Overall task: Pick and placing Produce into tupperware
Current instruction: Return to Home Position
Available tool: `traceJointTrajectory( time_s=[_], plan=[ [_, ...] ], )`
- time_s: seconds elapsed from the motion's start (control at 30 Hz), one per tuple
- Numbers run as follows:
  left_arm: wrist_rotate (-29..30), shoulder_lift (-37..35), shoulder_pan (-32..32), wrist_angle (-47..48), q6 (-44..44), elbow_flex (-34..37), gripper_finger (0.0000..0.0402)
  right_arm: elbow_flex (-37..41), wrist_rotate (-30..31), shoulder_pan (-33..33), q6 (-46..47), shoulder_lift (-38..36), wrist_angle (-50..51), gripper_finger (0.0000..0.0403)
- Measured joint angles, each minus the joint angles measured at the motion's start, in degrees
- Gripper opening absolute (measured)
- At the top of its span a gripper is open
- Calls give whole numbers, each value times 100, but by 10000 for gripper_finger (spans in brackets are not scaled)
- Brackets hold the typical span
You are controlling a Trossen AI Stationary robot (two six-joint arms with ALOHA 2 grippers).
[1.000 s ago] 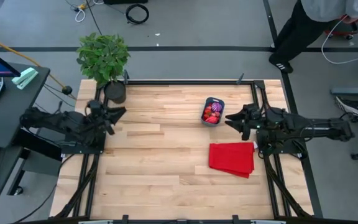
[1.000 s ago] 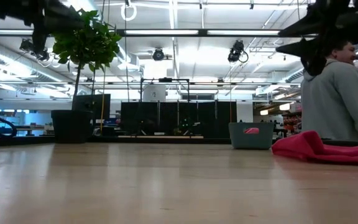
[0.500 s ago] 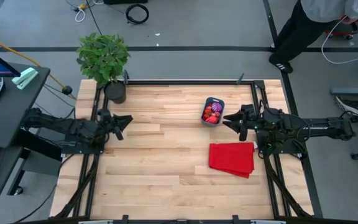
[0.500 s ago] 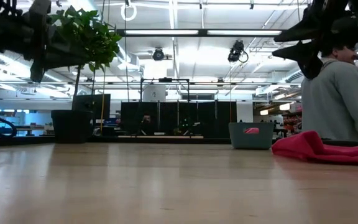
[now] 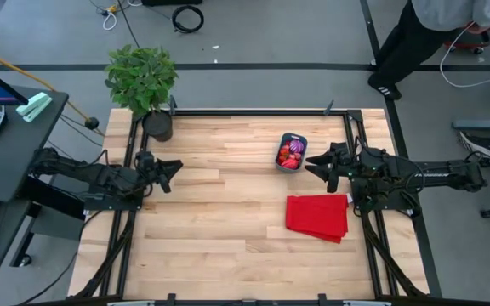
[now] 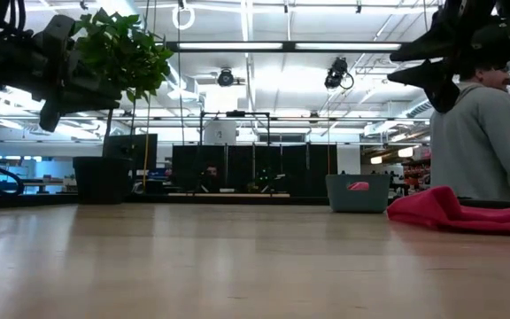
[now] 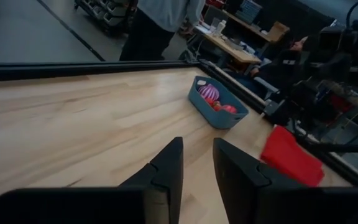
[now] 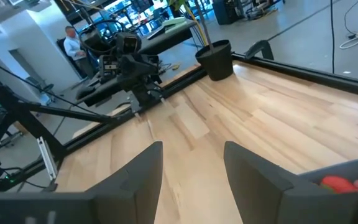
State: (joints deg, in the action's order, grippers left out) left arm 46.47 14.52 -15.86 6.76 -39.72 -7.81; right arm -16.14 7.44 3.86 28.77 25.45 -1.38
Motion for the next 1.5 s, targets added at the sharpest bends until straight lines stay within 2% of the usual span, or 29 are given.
traceJointTrajectory(
  time_s=[0.37,0.63,0.83,1.13,1.33,1.5],
  plan=[
    [-2,9,0,176,15,0,85,2,0,0,-35,0,4,180],
    [172,7,4,208,1196,0,88,2,-2,-1,-169,8,284,180],
    [178,8,4,213,1590,0,93,2,0,0,-317,11,486,180],
    [178,9,4,212,1637,0,80,2,-2,-1,-320,11,546,180],
    [174,9,4,147,1497,0,86,2,-2,0,-320,11,524,180],
    [173,9,4,-307,1844,0,91,2,-109,0,-731,11,-96,180]
  ],
)
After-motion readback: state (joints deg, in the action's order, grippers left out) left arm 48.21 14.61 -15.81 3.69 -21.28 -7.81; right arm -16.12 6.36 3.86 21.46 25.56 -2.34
